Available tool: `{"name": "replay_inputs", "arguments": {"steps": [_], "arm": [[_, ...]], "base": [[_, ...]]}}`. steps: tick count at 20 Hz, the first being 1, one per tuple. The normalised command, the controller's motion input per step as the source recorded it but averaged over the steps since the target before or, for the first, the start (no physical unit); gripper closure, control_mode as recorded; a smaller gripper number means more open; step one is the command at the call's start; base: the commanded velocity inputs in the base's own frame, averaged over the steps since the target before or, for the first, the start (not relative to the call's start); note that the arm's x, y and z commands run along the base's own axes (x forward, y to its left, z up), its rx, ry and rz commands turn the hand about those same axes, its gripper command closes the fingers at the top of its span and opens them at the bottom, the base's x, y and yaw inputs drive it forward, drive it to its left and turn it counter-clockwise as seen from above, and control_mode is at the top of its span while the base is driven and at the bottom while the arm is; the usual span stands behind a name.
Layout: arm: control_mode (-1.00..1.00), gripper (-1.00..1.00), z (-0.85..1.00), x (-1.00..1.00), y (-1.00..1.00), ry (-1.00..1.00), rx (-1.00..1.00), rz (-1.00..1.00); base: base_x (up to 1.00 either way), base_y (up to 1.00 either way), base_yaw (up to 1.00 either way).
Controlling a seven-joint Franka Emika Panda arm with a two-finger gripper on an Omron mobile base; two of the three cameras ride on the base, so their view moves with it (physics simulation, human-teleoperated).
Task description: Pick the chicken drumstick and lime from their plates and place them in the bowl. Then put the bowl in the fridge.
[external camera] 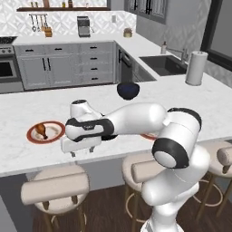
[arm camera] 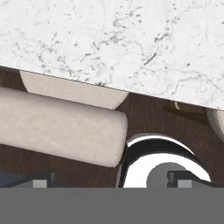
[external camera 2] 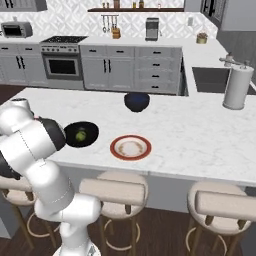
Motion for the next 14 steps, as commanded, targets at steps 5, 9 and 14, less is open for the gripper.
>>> {"name": "replay_inputs", "arguments": {"steps": [5,9,14], "arm": [[1.0,-1.0,0.0,0.0,0.0,0.0,0.0,0.0],[1.0,-1.0,0.0,0.0,0.0,0.0,0.0,0.0],[1.0,-1.0,0.0,0.0,0.0,0.0,0.0,0.0]], "base": [[0.0,0.75,-0.1],[0.09,0.54,0.0],[0.42,0.26,0.0]]}}
